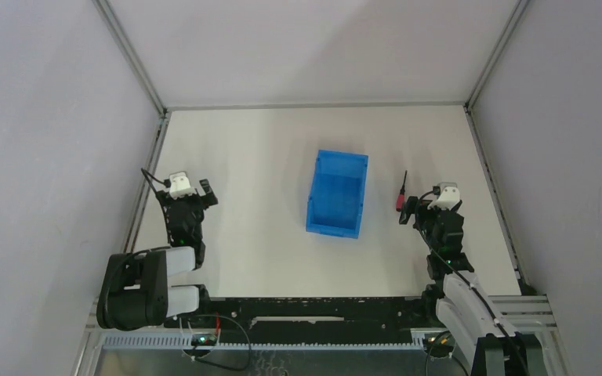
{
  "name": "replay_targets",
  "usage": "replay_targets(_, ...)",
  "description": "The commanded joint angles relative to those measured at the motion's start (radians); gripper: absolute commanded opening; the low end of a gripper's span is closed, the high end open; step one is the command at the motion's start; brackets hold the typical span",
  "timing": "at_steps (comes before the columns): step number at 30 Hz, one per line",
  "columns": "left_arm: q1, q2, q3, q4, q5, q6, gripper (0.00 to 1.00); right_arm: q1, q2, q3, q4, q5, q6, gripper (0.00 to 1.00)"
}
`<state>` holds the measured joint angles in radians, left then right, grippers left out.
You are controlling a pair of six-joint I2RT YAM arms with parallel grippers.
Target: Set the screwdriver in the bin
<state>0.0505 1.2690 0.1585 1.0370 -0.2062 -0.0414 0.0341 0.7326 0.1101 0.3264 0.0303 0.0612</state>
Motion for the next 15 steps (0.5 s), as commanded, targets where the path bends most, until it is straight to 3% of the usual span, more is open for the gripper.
replay_targets(1, -0.003, -0.008, 0.033, 0.029, -0.002, 0.02, 1.0, -0.005, -0.012, 0.027, 0.046, 0.038, 0.032, 1.0)
replay_targets(7, -0.003, -0.008, 0.032, 0.029, -0.003, 0.02, 1.0, -0.005, 0.002, 0.169, -0.099, 0.048, 0.101, 1.0)
replay_targets(10, -0.003, -0.009, 0.032, 0.029, -0.004, 0.02, 1.0, -0.003, 0.004, 0.268, -0.207, -0.031, 0.133, 1.0)
replay_targets(15, -0.004, -0.008, 0.033, 0.029, -0.003, 0.02, 1.0, 0.056, 0.099, 0.537, -0.527, -0.056, 0.219, 1.0)
